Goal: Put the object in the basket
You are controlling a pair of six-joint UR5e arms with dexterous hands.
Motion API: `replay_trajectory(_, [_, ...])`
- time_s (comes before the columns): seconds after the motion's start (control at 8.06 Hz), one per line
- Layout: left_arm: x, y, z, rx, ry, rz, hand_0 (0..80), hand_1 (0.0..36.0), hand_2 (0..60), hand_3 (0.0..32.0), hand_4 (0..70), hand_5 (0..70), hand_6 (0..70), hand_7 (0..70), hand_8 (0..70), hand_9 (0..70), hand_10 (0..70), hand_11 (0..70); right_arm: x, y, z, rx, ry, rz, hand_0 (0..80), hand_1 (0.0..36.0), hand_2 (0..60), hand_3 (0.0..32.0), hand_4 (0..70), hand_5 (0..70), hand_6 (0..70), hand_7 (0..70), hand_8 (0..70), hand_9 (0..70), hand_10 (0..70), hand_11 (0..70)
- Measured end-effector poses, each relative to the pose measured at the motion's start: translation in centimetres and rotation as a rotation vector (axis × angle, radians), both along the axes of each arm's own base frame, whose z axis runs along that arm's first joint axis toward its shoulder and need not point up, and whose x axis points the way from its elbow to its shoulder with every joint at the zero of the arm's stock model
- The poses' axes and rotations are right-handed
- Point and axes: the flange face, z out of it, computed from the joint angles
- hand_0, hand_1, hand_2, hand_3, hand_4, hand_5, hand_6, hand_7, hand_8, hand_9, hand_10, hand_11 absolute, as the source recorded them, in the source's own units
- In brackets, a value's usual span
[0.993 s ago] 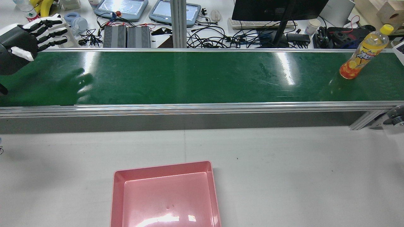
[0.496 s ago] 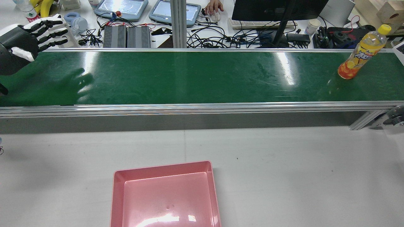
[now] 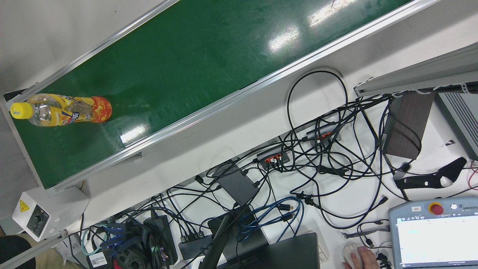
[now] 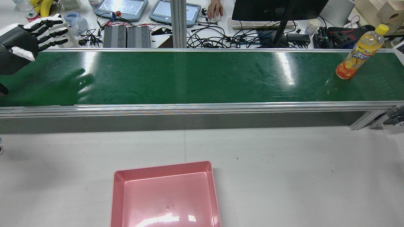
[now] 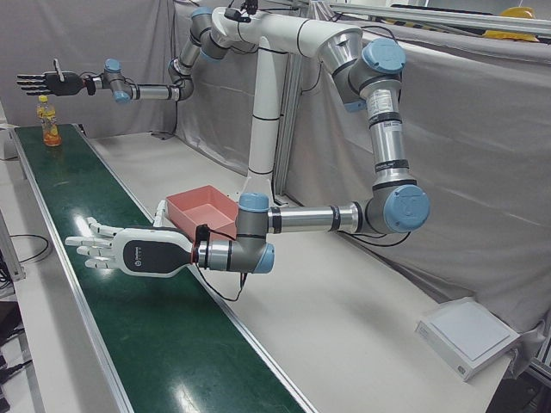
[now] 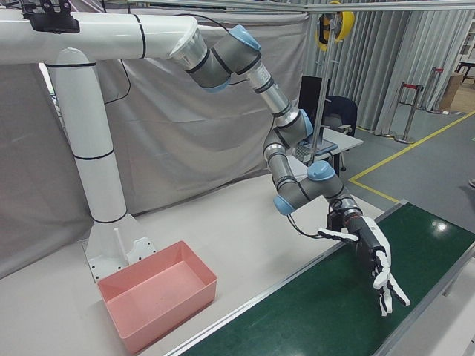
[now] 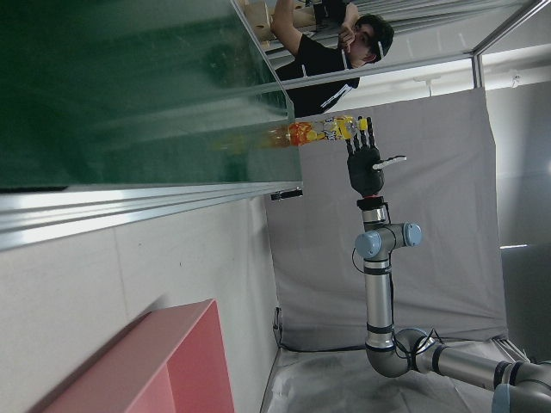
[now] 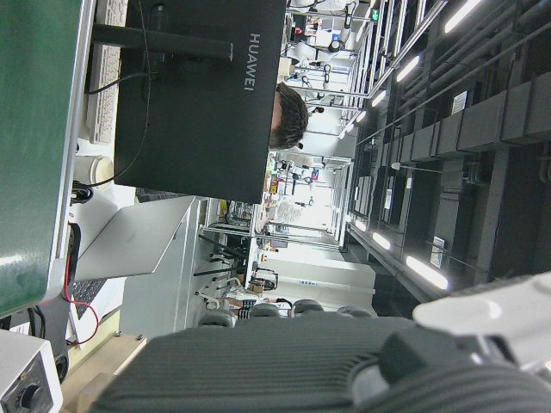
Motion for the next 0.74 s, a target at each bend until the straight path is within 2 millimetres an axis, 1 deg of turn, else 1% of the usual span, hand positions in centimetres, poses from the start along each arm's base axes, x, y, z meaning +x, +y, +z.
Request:
replay_trajectory(0.25, [-0.01,0.02,-0.17,0.002,0.001,0.000,49.5,6.8,0.0,7.4,12.4,26.4,1.7,1.6,10.1,10.4,8.1,12.7,0.00,0.00,0.00,0.000,0.000,0.000,0.0,0.0,0.0,0.0,0.0,0.0,0.0,0.0,0.0,0.0,0.0,0.0])
replay_trajectory(0.74, [-0.03,0.05,-0.31,0.004,0.003,0.000,49.6,6.6,0.0,7.6,12.5,26.2,1.7,1.5,10.1,10.4,8.3,13.0,0.00,0.00,0.00,0.000,0.000,0.000,0.0,0.0,0.0,0.0,0.0,0.0,0.0,0.0,0.0,0.0,0.0,0.0])
